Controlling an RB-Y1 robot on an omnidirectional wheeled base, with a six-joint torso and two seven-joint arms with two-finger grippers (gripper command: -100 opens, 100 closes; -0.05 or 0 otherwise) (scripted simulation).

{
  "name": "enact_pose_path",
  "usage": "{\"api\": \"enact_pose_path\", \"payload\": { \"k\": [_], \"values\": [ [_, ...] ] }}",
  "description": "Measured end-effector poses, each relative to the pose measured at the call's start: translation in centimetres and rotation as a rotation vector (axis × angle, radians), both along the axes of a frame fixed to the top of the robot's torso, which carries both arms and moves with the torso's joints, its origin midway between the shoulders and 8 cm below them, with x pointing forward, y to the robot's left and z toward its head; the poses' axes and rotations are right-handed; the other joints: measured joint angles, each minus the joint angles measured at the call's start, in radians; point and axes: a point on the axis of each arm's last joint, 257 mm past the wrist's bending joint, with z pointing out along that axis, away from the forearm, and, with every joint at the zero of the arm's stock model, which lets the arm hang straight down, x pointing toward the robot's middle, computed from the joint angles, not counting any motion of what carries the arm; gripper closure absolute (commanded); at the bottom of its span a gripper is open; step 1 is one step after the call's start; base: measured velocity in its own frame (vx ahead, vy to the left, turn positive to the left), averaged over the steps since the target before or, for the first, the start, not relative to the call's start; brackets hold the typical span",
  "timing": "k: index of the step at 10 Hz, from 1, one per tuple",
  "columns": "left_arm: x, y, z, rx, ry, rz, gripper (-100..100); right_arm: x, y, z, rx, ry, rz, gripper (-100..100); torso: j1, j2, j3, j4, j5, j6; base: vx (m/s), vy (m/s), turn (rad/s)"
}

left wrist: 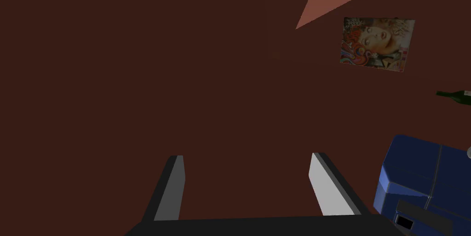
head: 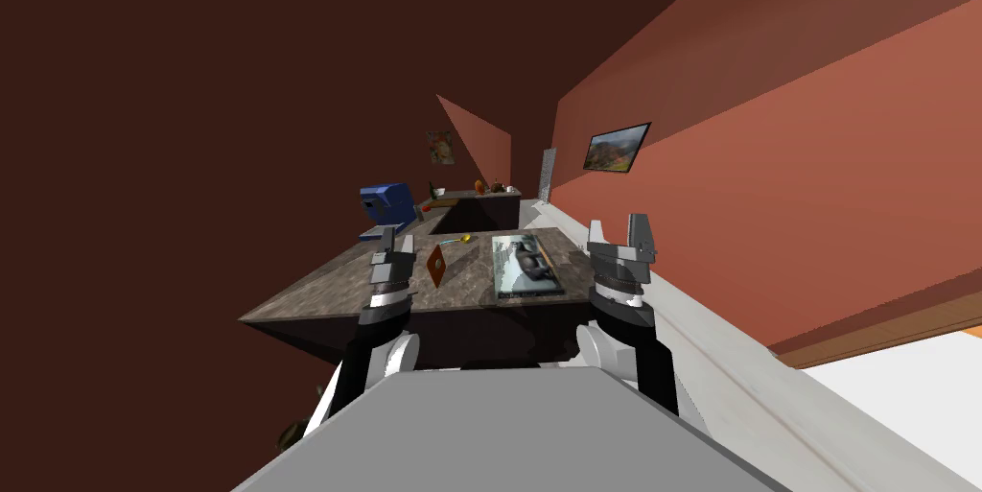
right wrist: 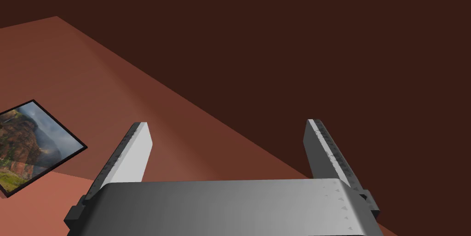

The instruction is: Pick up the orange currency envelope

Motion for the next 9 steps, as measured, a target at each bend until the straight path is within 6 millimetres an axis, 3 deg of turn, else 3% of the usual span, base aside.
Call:
{"api": "enact_pose_path", "payload": {
  "k": [4,9],
  "values": [
    [1.1,-1.1,-1.5,0.096,0.041,-0.017,-100,0.0,0.0,0.0,0.0,0.0,0.0,0,0.001,0.002,0.001,0.0,0.0,0.0,-0.024,0.012,0.004],
    [3.6,-2.5,-5.0,0.252,0.118,-0.009,-100,0.0,0.0,0.0,0.0,0.0,0.0,0,0.003,0.004,0.002,0.001,0.001,0.0,-0.054,0.032,0.008]
  ]
}}
